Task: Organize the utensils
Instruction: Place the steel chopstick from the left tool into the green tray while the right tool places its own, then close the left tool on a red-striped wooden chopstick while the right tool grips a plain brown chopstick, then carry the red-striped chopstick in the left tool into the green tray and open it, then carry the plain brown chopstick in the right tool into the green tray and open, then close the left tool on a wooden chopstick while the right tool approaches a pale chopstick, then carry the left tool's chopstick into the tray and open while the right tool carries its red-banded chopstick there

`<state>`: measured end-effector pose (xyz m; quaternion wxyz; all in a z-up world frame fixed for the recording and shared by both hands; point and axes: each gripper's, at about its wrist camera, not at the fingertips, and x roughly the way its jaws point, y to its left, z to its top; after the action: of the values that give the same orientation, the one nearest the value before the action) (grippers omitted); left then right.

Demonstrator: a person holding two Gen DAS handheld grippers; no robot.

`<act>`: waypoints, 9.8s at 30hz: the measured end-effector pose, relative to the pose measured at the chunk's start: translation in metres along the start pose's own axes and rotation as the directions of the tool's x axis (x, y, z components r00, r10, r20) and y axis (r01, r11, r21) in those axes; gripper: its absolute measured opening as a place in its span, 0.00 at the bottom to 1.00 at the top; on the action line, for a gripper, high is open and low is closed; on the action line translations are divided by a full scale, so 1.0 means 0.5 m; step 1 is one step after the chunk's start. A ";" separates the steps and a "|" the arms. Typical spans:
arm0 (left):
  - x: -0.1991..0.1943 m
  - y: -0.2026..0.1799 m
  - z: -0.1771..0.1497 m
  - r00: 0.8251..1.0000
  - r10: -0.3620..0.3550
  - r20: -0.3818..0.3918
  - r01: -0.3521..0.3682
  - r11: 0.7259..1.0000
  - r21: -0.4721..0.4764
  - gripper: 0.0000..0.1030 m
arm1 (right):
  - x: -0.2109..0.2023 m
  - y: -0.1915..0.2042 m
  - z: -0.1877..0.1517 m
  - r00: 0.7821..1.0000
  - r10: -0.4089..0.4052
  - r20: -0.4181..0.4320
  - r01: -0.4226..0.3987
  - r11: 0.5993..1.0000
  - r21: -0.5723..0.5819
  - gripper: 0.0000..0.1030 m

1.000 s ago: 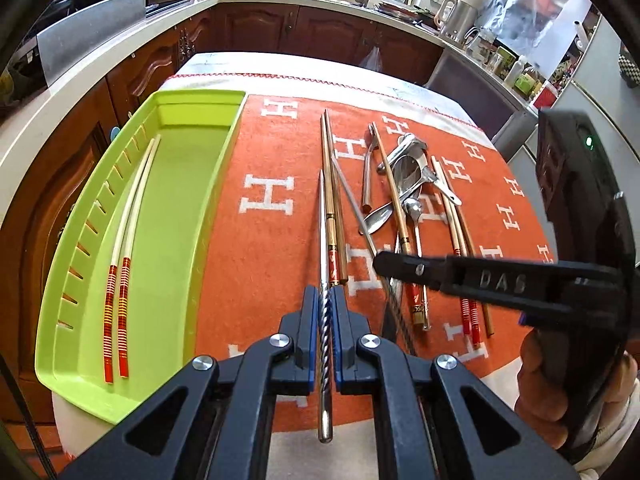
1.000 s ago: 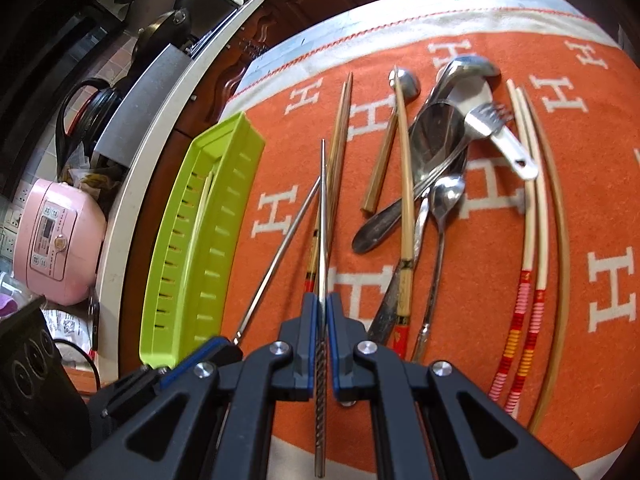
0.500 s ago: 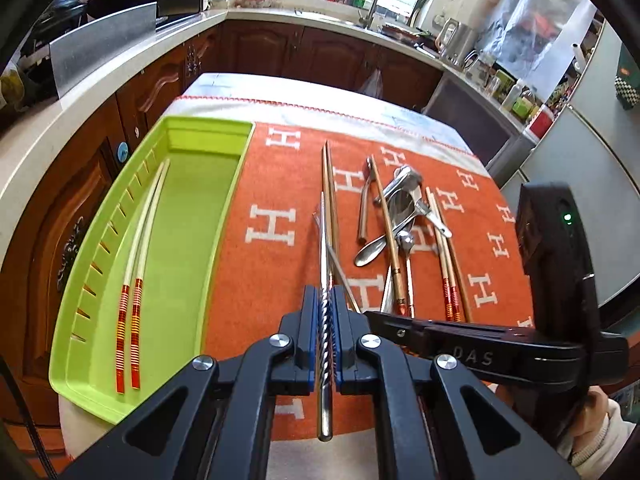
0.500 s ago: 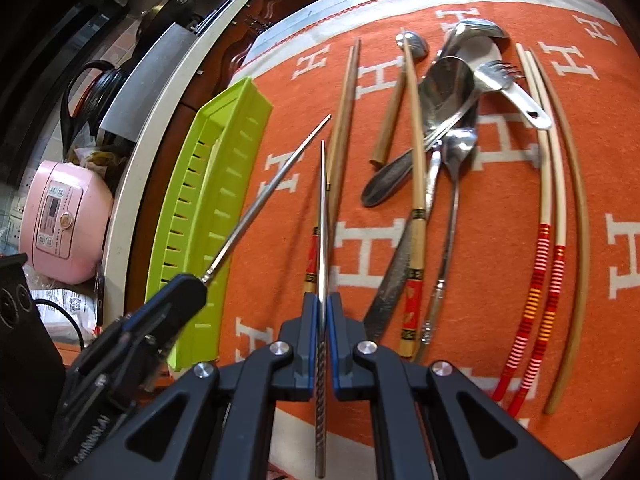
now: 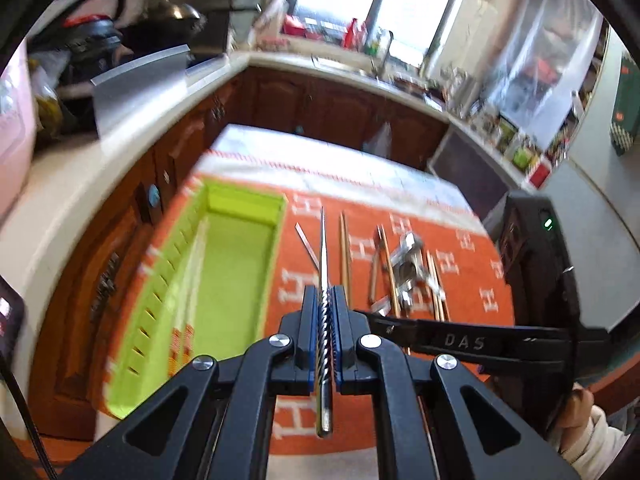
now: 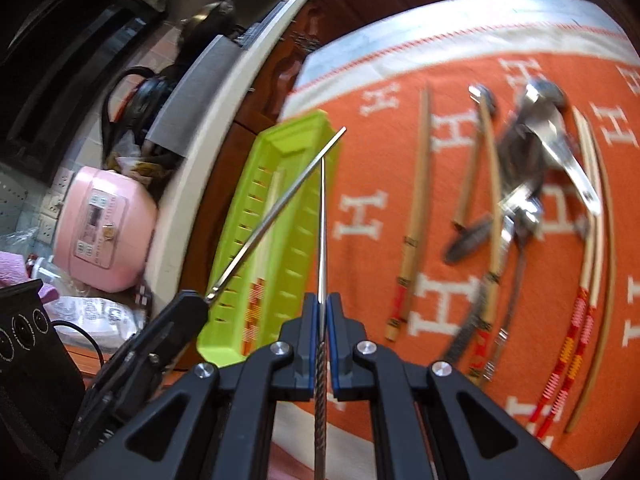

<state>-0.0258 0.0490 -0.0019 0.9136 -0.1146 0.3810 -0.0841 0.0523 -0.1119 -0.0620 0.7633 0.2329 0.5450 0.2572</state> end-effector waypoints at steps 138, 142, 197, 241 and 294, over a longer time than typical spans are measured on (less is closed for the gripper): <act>0.179 -0.258 -0.036 0.978 0.015 -0.210 0.027 0.980 0.195 0.03 | -0.245 -0.343 -0.090 0.891 -0.370 0.264 0.326 0.925 0.197 0.07; 0.128 -0.155 0.007 0.982 0.111 -0.153 -0.082 0.979 0.187 0.03 | -0.227 -0.341 -0.070 0.875 -0.412 0.254 0.382 0.910 0.160 0.17; 0.016 0.202 0.021 0.921 0.367 -0.129 -0.370 0.929 0.001 0.64 | 0.144 0.158 0.050 0.992 -0.124 0.013 0.124 0.992 0.015 0.07; 0.300 -0.179 -0.060 0.912 -0.065 -0.405 0.104 0.992 0.075 0.35 | -0.166 -0.214 -0.064 0.903 -0.384 0.191 0.385 0.922 0.031 0.07; 0.188 -0.083 0.006 0.966 0.001 -0.257 0.018 0.997 0.069 0.04 | -0.047 -0.189 -0.025 0.787 -0.584 0.199 0.595 0.804 0.004 0.10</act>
<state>0.0388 -0.0130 -0.0524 0.8596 -0.0719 0.4924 -0.1155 0.0469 -0.1980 -0.1090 0.8603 0.0521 0.5072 -0.0011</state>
